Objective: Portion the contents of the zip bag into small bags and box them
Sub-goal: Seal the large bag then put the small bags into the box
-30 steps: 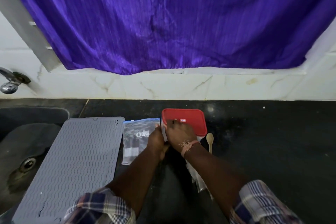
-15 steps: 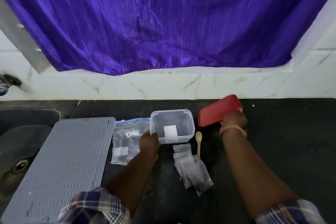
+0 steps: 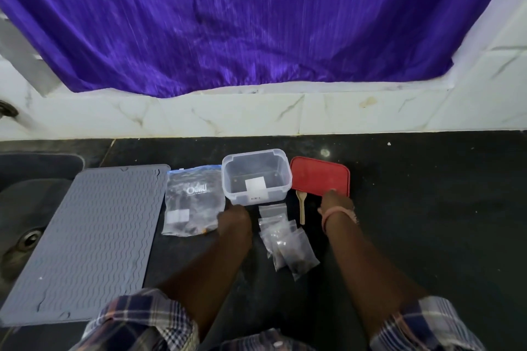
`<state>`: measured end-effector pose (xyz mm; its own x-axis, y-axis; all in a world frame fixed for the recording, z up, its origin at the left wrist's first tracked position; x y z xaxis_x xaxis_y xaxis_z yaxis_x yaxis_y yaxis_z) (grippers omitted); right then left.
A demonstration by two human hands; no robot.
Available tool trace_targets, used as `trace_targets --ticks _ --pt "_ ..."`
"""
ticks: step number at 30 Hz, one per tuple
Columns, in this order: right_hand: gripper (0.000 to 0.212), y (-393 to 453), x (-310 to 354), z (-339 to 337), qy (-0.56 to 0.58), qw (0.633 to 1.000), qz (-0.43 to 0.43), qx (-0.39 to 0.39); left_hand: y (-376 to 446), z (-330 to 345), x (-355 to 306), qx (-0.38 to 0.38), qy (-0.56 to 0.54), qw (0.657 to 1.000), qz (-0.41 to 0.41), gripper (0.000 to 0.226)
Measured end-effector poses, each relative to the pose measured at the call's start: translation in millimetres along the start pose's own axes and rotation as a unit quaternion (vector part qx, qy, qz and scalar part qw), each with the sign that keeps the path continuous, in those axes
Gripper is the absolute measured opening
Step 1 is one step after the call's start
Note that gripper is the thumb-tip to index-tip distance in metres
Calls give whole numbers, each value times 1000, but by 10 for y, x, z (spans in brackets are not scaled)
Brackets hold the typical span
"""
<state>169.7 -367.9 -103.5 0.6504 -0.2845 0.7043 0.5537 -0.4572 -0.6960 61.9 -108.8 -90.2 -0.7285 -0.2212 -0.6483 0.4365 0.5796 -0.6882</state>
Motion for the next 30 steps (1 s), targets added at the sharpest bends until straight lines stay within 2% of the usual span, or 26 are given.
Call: trace_targets --ticks 3,4,6,8,11,13,15,18,21,24,25,27,30 --pt "62 -208 -185 -113 -170 983 -64 10 -218 204 298 66 95 993 14 27" --pt "58 -365 -205 -121 -222 971 -81 40 -248 250 329 77 134 987 32 27" --pt "45 -510 -290 -120 -293 945 -94 109 -300 305 312 93 197 974 67 39" --pt "38 -522 -401 -134 -323 931 -76 155 -343 286 220 85 229 965 94 52" --pt "34 -542 -480 -185 -325 924 -57 195 -383 283 129 86 236 960 126 53" --pt "36 -576 -501 -231 -338 916 -47 208 -390 334 160 114 275 944 140 40" --pt "38 -612 -511 -257 -399 889 -52 218 -361 345 208 126 302 934 142 23" --pt "29 -672 -443 -304 -455 865 -68 201 -351 299 162 119 258 949 134 13" --pt "20 -721 -314 -312 -439 867 -80 221 -406 291 62 140 163 968 128 18" --pt "5 -878 -167 -265 -281 913 0 297 -449 266 -40 170 84 975 120 21" --pt "2 -929 -92 -204 -237 914 17 330 -419 264 -71 175 63 974 126 21" --pt "8 -1018 42 -87 -179 905 25 385 -385 262 -118 190 26 972 138 22" --pt "24 -1036 133 83 -128 913 5 387 -467 182 -215 196 -28 973 118 25"
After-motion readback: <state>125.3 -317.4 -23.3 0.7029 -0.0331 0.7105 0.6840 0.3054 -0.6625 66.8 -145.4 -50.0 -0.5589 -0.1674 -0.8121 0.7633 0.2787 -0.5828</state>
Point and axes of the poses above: each hand's wrist, its own y-axis towards the middle knuckle, its own z-axis out of the palm, x = y × z, the point moved 6 cm from there along y, towards the middle knuckle, and after that the axes turned 11 degrees about y, right-handed, at the moved point
